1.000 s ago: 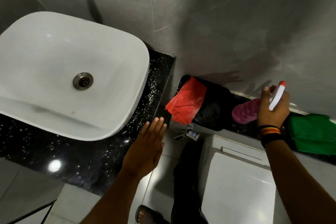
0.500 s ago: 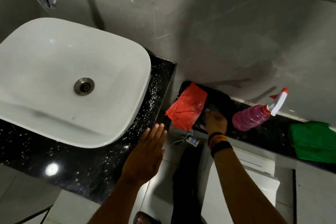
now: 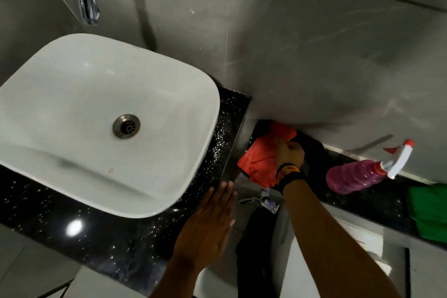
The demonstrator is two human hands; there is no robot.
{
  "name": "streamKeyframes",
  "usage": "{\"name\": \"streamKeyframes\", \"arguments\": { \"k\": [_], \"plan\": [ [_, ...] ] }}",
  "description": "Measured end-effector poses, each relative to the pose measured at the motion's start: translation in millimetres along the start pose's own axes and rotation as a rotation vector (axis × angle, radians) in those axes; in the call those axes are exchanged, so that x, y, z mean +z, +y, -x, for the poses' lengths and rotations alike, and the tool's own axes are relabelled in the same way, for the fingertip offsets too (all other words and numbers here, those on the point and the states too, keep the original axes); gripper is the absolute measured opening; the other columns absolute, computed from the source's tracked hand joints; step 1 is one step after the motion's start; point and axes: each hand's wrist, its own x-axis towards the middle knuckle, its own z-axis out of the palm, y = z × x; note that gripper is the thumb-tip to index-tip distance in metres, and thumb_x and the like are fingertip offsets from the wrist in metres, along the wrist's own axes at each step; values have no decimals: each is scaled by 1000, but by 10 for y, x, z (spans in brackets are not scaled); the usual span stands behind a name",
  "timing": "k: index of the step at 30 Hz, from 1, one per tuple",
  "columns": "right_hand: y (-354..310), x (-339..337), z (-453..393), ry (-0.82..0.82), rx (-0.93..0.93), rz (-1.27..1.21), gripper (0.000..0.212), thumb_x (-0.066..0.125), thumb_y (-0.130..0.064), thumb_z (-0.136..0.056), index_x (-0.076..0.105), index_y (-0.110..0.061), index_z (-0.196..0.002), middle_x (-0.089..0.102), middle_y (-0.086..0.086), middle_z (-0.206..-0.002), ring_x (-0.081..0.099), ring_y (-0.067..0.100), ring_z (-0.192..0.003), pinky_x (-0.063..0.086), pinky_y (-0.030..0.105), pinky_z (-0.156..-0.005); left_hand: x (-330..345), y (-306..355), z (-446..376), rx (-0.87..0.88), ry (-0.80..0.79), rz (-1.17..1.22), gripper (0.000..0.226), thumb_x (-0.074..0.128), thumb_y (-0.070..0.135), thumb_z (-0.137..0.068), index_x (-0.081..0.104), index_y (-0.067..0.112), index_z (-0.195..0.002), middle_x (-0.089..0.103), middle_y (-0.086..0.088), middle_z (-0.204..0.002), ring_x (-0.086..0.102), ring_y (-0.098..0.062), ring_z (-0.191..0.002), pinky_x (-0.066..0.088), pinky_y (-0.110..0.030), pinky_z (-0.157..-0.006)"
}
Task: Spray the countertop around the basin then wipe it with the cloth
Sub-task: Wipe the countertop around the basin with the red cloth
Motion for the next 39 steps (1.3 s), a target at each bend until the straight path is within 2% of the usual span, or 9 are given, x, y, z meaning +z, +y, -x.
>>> {"name": "streamKeyframes", "arguments": {
  "k": [3, 5, 7, 10, 13, 21, 27, 32, 39],
  "plan": [
    [-47, -179, 374, 85, -365, -169, 14, 73, -11, -85, 59, -8, -84, 55, 1, -74, 50, -3, -59, 41, 23, -66, 1, -11, -24, 9, -10, -5, 60, 31, 34, -110, 34, 5, -162, 26, -14, -173, 23, -29, -161, 17, -45, -128],
    [-195, -265, 543, 143, -684, -143, 19, 73, -14, -82, 55, -17, -82, 55, -2, -78, 50, -7, -64, 39, 7, -66, 9, -18, -32, 7, -22, -26, 60, 26, 34, -111, 31, 5, -163, 23, -14, -174, 21, -30, -161, 11, -44, -130],
    [-420, -198, 593, 182, -944, 3, 18, 74, -20, -81, 58, -24, -87, 61, -1, -90, 50, -3, -74, 40, 3, -72, 15, -26, -16, -2, -38, -6, 60, 22, 35, -112, 25, 6, -165, 18, -14, -175, 16, -29, -163, 8, -43, -131],
    [-737, 151, 522, -32, -1168, 391, 17, 71, -25, -87, 70, -18, -102, 72, 6, -111, 67, 26, -96, 53, 32, -79, 7, -18, -3, -7, -63, -13, 62, 23, 37, -112, 20, 6, -166, 14, -14, -177, 12, -29, -164, 10, -45, -131],
    [-854, 543, 380, -404, -1258, 898, 36, 64, -30, -95, 68, -11, -125, 64, 11, -137, 55, 34, -131, 49, 42, -101, -7, 1, 5, -12, -69, -34, 62, 19, 38, -113, 21, 7, -166, 13, -14, -177, 12, -29, -164, 12, -47, -130],
    [-827, 821, -36, -536, -1581, 1060, 58, 41, -34, -105, 40, -8, -156, 38, 14, -164, 31, 34, -153, 28, 51, -122, -12, -21, -8, -17, -55, 4, 62, 20, 38, -113, 21, 7, -166, 13, -12, -177, 8, -26, -165, 7, -43, -132],
    [-1023, 1068, 85, -606, -1681, 1116, 75, 57, -22, -84, 39, -5, -155, 38, 18, -163, 32, 34, -151, 37, 48, -120, 23, -17, 7, -13, -74, -3, 62, 17, 38, -113, 20, 8, -167, 14, -11, -177, 11, -26, -164, 12, -45, -131],
    [-892, 1002, 301, -576, -1482, 1109, 75, 28, -34, -88, 30, -14, -161, 34, 7, -167, 24, 27, -157, 22, 48, -127, -20, 2, 2, -15, -50, -20, 61, 21, 37, -112, 22, 6, -166, 16, -12, -177, 11, -26, -164, 14, -45, -130],
    [-202, 595, 718, -606, -1408, 862, 54, 41, -27, -101, 48, -7, -151, 41, 9, -163, 23, 28, -157, 11, 50, -129, -124, 8, 13, -40, 0, 73, 62, 26, 32, -111, 24, 1, -164, 19, -17, -175, 11, -30, -164, 12, -47, -133]
  ]
}}
